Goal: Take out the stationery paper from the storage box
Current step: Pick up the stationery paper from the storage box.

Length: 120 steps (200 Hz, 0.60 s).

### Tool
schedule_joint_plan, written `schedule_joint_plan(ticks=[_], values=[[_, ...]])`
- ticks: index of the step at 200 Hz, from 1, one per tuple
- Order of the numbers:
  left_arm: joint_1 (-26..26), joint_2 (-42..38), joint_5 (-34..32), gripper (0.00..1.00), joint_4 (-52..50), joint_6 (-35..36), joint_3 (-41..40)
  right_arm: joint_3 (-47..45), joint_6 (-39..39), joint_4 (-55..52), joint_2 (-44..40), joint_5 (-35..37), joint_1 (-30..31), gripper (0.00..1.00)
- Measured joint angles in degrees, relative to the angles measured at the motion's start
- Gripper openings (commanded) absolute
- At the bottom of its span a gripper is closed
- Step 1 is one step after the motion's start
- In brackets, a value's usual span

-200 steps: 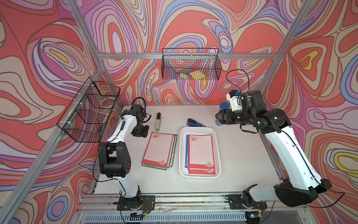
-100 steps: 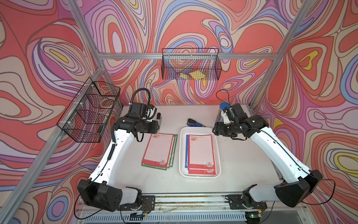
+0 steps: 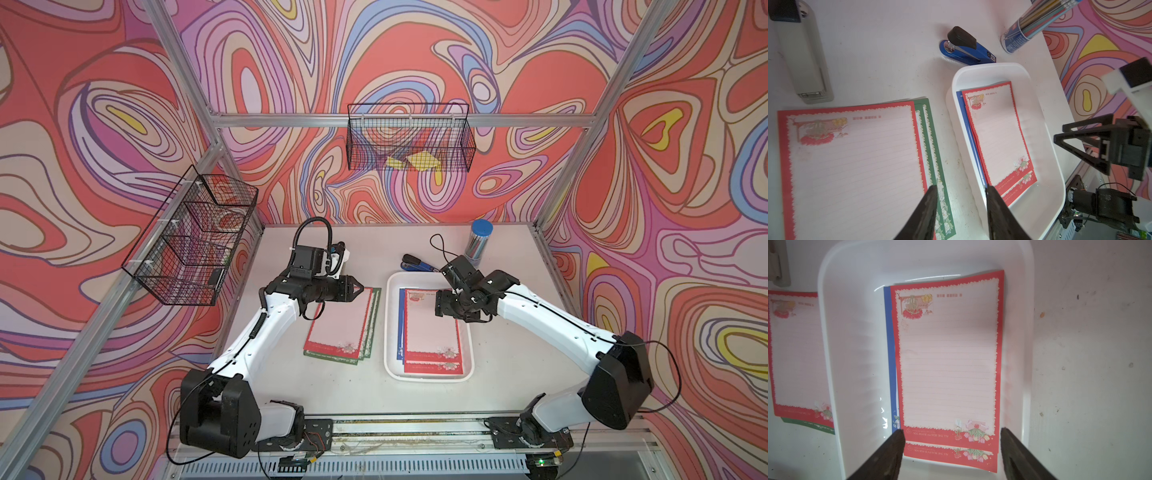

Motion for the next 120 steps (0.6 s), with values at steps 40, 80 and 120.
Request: schedule_joint_plan(ticks=[40, 80, 120], values=[[-0.22, 5.95, 5.88, 0.43, 4.15, -2.75, -0.17, -2.16, 1.77, 5.92, 5.16, 0.09, 0.00, 0.77], [-1.51, 8.61, 7.30, 0.43, 3.98, -3.72, -0.13, -3.23, 2.80, 10.75, 10.80, -1.46, 0.00, 0.78], [-4.63, 8.61, 3.08, 0.43, 0.48, -3.26, 2.16, -3.34, 3.41, 12.55, 13.16, -3.52, 0.00, 0.78]])
